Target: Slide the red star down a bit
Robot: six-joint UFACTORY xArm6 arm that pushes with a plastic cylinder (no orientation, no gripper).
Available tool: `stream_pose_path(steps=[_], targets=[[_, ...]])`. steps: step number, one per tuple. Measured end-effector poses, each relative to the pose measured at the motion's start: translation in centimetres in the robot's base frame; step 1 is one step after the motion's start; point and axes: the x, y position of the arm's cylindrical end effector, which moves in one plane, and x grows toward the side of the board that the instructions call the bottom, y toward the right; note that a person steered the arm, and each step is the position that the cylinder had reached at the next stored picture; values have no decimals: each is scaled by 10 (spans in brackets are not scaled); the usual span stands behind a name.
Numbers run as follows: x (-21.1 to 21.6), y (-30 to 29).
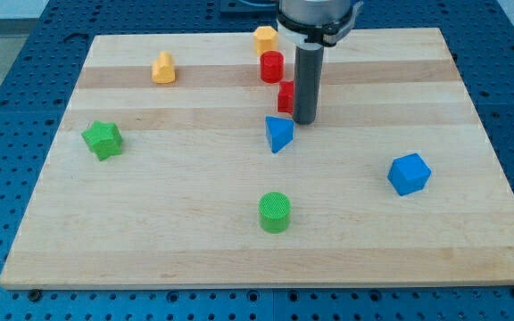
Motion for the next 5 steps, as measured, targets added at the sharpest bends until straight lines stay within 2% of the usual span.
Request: stream_pose_path(steps=[3,5], targets=[[-25,2],[-78,25]])
